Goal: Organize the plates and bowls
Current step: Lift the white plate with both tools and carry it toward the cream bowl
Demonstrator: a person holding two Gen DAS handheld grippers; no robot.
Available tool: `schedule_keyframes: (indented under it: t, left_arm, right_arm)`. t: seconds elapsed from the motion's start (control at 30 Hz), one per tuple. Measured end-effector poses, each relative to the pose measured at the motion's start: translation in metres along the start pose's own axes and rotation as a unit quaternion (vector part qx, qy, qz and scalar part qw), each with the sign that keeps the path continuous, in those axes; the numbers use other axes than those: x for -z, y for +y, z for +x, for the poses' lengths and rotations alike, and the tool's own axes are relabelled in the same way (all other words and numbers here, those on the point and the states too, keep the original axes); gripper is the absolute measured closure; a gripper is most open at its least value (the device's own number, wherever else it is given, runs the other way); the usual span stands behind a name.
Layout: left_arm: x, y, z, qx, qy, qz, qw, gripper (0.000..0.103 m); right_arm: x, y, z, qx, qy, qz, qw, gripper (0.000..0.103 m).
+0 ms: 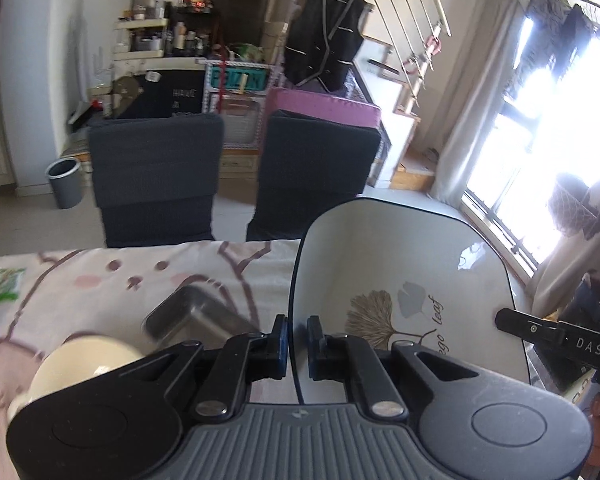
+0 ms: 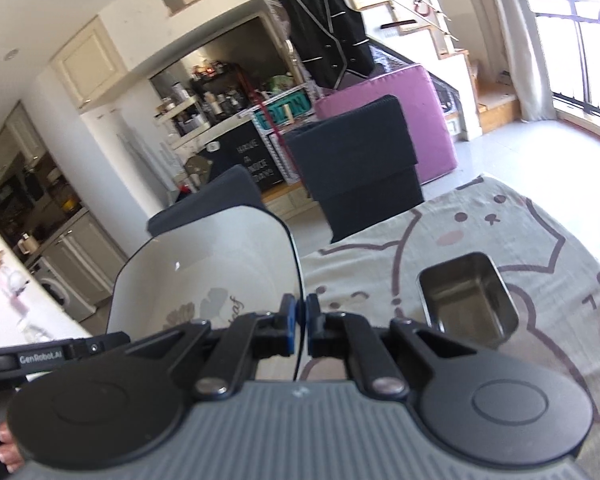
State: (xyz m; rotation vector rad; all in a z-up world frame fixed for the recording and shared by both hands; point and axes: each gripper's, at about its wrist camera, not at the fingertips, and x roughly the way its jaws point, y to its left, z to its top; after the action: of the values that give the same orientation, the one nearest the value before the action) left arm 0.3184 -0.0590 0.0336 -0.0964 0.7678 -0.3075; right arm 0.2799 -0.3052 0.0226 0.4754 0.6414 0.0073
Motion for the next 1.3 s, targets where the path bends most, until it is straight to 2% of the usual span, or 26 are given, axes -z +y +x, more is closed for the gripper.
schedule_keyframes:
  t: [0.3,0.5,0.67,0.93,1.1,1.3]
  left_arm:
    - [0.052,0.010,-0.085,-0.028,-0.013,-0.040,0.9987,0.095]
    - [0.090,0.034,-0.114,-0.052,-0.023,-0.067,0.9962,0.095]
    - [0.118,0.060,-0.124,-0.058,-0.023,-0.089,0.9941,0.095]
    - [0.162,0.098,-0.102,-0.060,0.009,-0.105,0.9926,0.095]
    - [0.179,0.111,-0.075,-0.066,0.060,-0.114,0.9895,0.095]
    - [0.194,0.129,-0.051,-0.058,0.107,-0.155,0.9804,0.096]
  right_arm:
    - [0.026,0.017,-0.034,-0.046,0.020,-0.011,0.999,0.096]
    - [0.054,0.036,-0.045,-0.065,0.037,-0.032,0.997,0.097]
    - [0.084,0.054,-0.047,-0.074,0.060,-0.054,0.994,0.097]
    - [0.122,0.064,-0.017,-0.065,0.122,-0.074,0.988,0.097]
    - [0.144,0.061,0.011,-0.040,0.168,-0.069,0.983,0.096]
    - [0.163,0.059,0.040,-0.014,0.216,-0.061,0.974,0.096]
